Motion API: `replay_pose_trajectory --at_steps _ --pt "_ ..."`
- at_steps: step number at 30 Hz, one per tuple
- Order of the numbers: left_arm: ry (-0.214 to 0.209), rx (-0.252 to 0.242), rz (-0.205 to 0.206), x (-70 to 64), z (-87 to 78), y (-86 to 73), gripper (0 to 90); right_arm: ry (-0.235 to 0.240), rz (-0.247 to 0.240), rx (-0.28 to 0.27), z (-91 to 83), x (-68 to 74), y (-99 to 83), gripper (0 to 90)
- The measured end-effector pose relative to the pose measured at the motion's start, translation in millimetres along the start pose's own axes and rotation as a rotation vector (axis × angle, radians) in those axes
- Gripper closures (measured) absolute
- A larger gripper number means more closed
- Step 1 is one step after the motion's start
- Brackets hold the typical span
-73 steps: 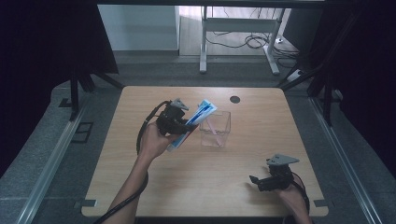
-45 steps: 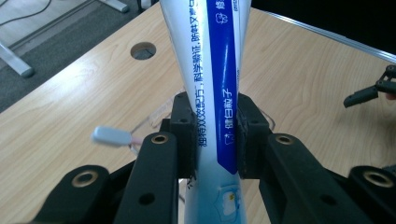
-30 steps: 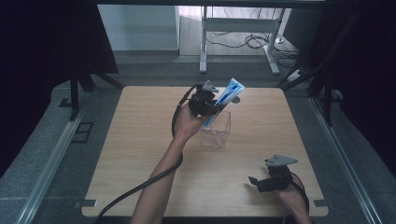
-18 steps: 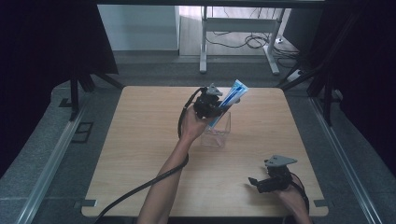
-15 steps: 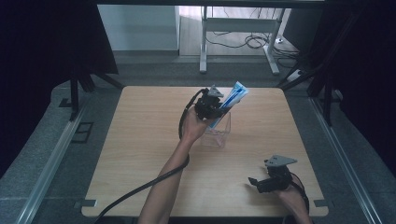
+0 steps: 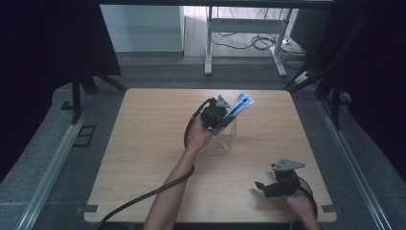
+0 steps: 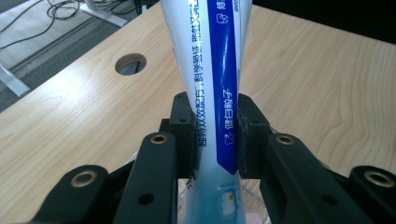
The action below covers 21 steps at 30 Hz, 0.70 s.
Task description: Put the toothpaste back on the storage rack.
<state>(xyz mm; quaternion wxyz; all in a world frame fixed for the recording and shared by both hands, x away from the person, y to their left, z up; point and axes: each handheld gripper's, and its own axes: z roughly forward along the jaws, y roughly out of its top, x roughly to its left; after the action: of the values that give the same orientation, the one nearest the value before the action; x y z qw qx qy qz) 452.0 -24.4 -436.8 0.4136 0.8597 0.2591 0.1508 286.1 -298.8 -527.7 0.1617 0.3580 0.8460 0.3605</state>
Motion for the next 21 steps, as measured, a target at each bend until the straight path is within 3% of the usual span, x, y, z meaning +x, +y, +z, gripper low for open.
replay_pose_trajectory --at_steps 9,21 --pt "0.005 0.021 0.021 -2.2 1.8 -6.5 71.9 -0.008 -0.003 -0.01 -1.2 -0.5 0.3 1.3" --pt "0.003 0.052 0.017 -3.9 -0.6 -9.4 71.2 -0.004 -0.004 0.002 0.4 0.3 0.2 1.3"
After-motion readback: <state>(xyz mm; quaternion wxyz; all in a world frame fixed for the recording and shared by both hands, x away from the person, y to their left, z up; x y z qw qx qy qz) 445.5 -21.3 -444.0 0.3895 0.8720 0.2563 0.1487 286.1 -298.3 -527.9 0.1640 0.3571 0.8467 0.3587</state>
